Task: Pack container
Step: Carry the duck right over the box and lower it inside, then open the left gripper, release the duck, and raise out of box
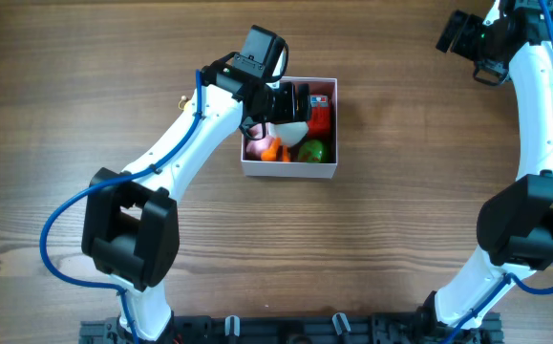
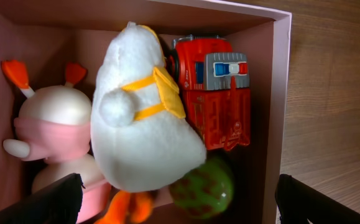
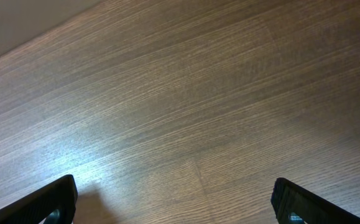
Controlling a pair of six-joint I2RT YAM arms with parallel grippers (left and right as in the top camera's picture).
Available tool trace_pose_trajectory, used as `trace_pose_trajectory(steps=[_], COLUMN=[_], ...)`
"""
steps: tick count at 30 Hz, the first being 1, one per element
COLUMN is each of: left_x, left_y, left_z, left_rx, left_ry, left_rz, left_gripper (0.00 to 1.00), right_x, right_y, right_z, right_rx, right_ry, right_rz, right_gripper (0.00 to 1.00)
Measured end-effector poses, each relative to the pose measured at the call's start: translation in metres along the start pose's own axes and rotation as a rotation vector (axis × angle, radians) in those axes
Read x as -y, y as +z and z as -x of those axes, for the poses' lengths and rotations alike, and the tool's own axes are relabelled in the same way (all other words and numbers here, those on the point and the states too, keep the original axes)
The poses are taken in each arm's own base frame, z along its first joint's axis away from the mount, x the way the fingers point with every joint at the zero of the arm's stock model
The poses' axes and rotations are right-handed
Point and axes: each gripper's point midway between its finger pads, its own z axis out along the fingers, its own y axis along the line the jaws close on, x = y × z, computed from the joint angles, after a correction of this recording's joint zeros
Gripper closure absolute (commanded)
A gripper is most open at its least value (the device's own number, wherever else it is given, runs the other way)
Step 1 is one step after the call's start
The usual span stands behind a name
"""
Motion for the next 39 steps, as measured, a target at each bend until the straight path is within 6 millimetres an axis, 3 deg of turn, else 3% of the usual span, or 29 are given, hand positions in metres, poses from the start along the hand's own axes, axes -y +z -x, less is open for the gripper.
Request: trace_pose_trajectory(steps=[9, 14, 19, 23, 25, 29, 39], left_x=[-0.003, -0.02, -0.053, -0.097, -0.118, -0.159, -0.2], left_y=[-0.001, -0.013, -0.072, -0.13, -0.143, -0.144, -0.103], left_z=[0.002, 0.017, 0.04, 0.05, 0.049, 0.031, 0.003], left_rx=[0.003, 0.037, 0.14, 0.23, 0.238, 0.158, -0.034], left_ry=[-0.006, -0.047, -0.13, -0.23, -0.267, -0.28, -0.279], left_rz=[0.001, 0.006, 0.016, 0.084, 0.125, 0.238, 0.393], left_gripper=[0.0, 0.0, 0.0, 0.0, 0.0, 0.0, 0.0], right_x=[0.0, 0.0, 0.0, 0.0, 0.0, 0.0, 0.0], right_y=[0.0, 0.0, 0.0, 0.0, 0.0, 0.0, 0.0], right_z=[0.0, 0.0, 0.0, 0.0, 0.0, 0.0, 0.0], right_rx=[0.0, 0.0, 0.0, 0.0, 0.0, 0.0, 0.0], right_ry=[0.0, 0.0, 0.0, 0.0, 0.0, 0.0, 0.0], right_rz=[0.0, 0.0, 0.0, 0.0, 0.0, 0.0, 0.0], right_gripper=[0.0, 0.0, 0.0, 0.0, 0.0, 0.0, 0.0])
